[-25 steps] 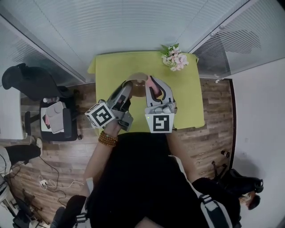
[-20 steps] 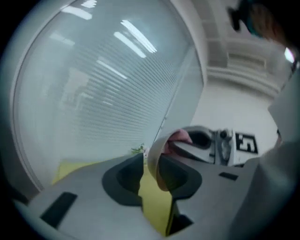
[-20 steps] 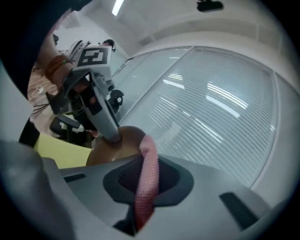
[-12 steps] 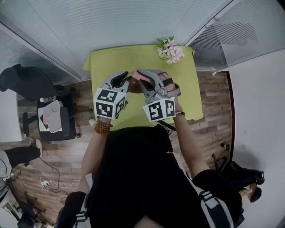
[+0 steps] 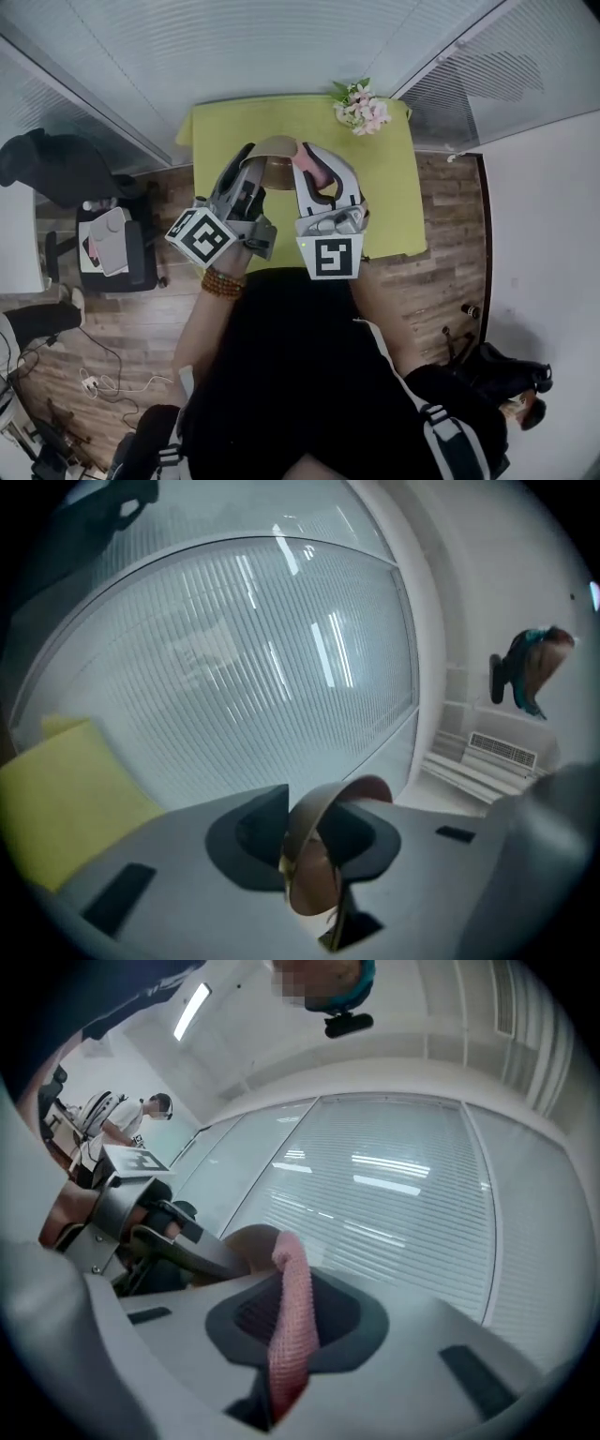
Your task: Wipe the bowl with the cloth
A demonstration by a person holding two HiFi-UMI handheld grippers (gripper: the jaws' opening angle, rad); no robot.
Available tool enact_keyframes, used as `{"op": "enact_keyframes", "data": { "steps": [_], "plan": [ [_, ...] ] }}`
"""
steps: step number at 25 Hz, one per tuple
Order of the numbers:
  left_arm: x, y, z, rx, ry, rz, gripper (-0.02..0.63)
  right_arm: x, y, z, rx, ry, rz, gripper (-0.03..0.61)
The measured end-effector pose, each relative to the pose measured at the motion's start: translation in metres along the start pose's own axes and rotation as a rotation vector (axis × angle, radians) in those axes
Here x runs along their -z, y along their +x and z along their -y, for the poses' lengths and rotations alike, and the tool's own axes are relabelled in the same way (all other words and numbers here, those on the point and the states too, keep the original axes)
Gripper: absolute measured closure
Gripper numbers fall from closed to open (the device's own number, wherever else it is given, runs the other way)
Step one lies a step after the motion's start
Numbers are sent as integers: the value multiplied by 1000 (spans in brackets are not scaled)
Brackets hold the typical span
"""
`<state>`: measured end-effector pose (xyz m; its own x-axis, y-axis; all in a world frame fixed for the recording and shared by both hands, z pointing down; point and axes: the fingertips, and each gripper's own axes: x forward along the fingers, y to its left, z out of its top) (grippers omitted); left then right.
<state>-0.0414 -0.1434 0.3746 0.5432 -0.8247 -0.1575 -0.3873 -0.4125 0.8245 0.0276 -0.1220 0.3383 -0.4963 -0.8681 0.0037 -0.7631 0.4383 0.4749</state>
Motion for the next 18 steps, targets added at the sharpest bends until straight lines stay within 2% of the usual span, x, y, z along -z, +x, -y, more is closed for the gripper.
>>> {"op": "enact_keyframes", "data": {
  "steps": [1,2,3,4,5,7,8,10,12,13,15,18],
  "plan": [
    [4,-1,-1,10,3,-20,527,0,-1,0,16,-2,8,546],
    [11,-1,-5,8,58,-80,526,3,0,-1,14,-28,3,548],
    [20,-1,-9,-4,158,-166,526,10,2,-2,-3,-74,-18,551],
    [27,-1,-13,-25,293,-256,526,19,5,-3,-29,-143,-47,551],
    [32,-1,-16,-49,453,-331,525,27,7,-6,-59,-238,-74,551],
    [37,1,-14,-70,755,-425,519,35,10,-14,-121,-449,-100,551],
    [40,3,-12,-71,853,-459,520,37,10,-19,-151,-533,-101,551],
    [46,5,-13,-83,957,-516,553,38,11,-26,-190,-632,-97,551],
    [47,5,-15,-112,995,-528,581,37,12,-30,-194,-656,-88,551],
    [43,5,-13,-123,982,-502,584,34,12,-29,-182,-638,-79,551],
    [31,6,-6,-129,894,-403,584,24,13,-23,-142,-567,-53,551],
    [15,5,3,-116,684,-260,579,9,12,-12,-72,-432,-22,550]
  ]
}}
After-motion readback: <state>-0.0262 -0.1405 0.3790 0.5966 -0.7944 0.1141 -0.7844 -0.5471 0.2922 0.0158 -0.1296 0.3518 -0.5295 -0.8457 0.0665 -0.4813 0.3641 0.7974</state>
